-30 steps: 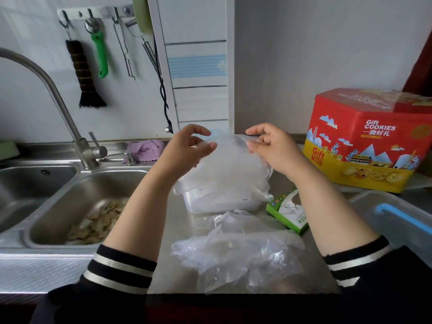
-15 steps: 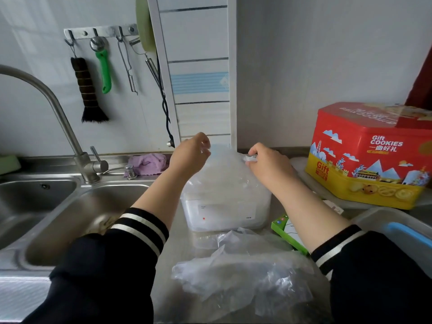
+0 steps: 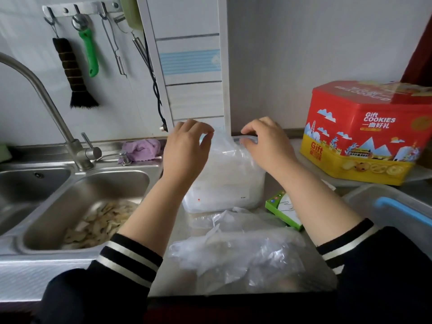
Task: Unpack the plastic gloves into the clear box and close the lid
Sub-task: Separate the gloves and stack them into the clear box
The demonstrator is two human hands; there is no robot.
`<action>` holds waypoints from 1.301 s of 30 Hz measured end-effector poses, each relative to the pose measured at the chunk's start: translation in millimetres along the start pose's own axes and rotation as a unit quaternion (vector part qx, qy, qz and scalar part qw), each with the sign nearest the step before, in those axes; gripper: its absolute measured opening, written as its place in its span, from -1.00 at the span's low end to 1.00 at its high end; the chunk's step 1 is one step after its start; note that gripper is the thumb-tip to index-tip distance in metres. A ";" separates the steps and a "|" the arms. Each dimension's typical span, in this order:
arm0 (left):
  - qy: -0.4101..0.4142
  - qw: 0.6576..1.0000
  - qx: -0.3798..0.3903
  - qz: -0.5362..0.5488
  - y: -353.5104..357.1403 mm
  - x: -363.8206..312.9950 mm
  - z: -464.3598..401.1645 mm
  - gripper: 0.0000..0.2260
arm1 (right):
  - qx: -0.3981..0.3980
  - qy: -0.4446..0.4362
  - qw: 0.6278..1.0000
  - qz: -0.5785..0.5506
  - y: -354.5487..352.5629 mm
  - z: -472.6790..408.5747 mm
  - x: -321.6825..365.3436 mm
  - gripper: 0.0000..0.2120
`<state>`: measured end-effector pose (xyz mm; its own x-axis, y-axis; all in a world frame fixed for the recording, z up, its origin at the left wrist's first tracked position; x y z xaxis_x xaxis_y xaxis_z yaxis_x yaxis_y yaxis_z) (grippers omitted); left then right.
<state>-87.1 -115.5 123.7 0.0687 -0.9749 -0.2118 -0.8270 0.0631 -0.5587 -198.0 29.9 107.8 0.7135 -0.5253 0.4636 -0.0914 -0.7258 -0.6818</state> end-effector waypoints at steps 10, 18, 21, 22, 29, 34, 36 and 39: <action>-0.105 0.946 0.304 0.052 36.4 -23.7 98.2 -0.79 | 0.221 0.139 0.964 -0.045 5.4 100.2 -10.8 -0.64; -0.204 0.879 0.430 0.022 63.0 4.2 133.4 -0.63 | 0.340 0.203 0.918 0.000 50.0 125.1 -30.9 -0.68; -0.214 0.875 0.418 0.114 63.7 2.1 132.7 -0.72 | 0.310 0.224 0.921 -0.072 51.6 123.5 -33.0 -0.79; -0.216 0.879 0.403 0.136 62.1 2.4 131.7 -0.74 | 0.298 0.219 0.924 -0.093 50.8 123.5 -32.0 -0.82; -0.227 0.885 0.270 0.304 33.7 0.3 107.4 -0.83 | 0.174 0.127 0.931 -0.295 17.0 105.2 -13.3 -0.80; -0.259 0.872 0.215 0.355 19.3 2.1 95.7 -0.73 | 0.124 0.049 0.907 -0.400 -7.6 92.0 6.3 -0.72; -0.266 0.872 0.243 0.330 16.2 0.6 94.4 -0.46 | 0.120 0.030 0.895 -0.429 -13.4 89.1 11.8 -0.72; -0.249 0.857 0.271 0.360 11.4 -11.0 89.3 -0.46 | 0.126 0.018 0.887 -0.444 -14.2 85.2 14.7 -0.74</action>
<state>-47.4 -85.0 48.1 -0.0097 -0.4387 -0.8986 -0.3831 0.8317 -0.4019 -127.1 70.4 76.1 0.4033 0.1858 0.8960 0.6567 -0.7407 -0.1420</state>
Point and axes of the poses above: each hand's wrist, its own z-axis away from the middle knuckle, its own y-axis out of the palm, x = y × z, the point moved 7 cm from there along -z, towards the middle knuckle, and after that the axes turned 3 degrees about -z, right-handed, at the moved point
